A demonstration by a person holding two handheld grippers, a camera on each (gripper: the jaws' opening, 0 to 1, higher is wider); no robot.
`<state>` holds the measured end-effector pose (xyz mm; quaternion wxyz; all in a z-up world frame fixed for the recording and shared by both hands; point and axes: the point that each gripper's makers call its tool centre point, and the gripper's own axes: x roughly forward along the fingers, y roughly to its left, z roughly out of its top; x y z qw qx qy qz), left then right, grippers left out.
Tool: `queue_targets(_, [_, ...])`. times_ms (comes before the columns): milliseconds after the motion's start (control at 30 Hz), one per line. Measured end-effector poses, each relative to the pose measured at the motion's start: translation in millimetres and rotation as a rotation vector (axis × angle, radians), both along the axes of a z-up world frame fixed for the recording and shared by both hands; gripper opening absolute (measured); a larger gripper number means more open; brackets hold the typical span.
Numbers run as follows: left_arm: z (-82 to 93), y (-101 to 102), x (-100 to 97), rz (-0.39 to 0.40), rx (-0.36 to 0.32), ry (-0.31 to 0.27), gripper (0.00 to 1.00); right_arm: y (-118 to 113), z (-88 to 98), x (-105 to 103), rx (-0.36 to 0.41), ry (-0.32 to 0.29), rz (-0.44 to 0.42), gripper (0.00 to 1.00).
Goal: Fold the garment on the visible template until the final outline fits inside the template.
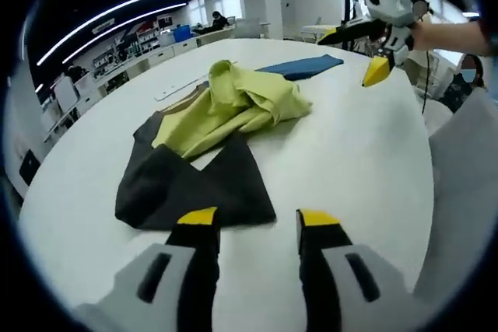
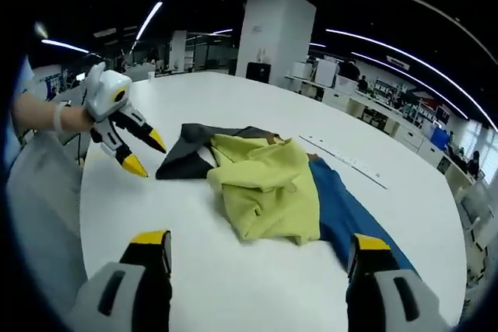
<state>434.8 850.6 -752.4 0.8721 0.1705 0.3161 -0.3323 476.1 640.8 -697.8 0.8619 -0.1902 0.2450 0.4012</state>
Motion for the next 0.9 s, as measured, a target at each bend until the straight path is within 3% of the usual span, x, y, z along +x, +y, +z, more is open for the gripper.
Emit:
queue_targets(233, [-9.0, 3.6, 8.1, 0.043, 0.043, 0.005, 0.23, -3.3, -3.0, -10.4, 0.021, 0.011, -0.018, 0.93])
queue_targets(700, [-19.4, 2.6, 7.3, 0.076, 0.014, 0.068, 0.00, -11.0, -7.6, -21.3, 0.050, 0.036, -0.059, 0.92])
queue_targets(900, [-18.8, 2.3, 6.7, 0.085, 0.003, 0.069, 0.00, -9.4, -8.0, -24.7, 0.056, 0.039, -0.060, 0.91])
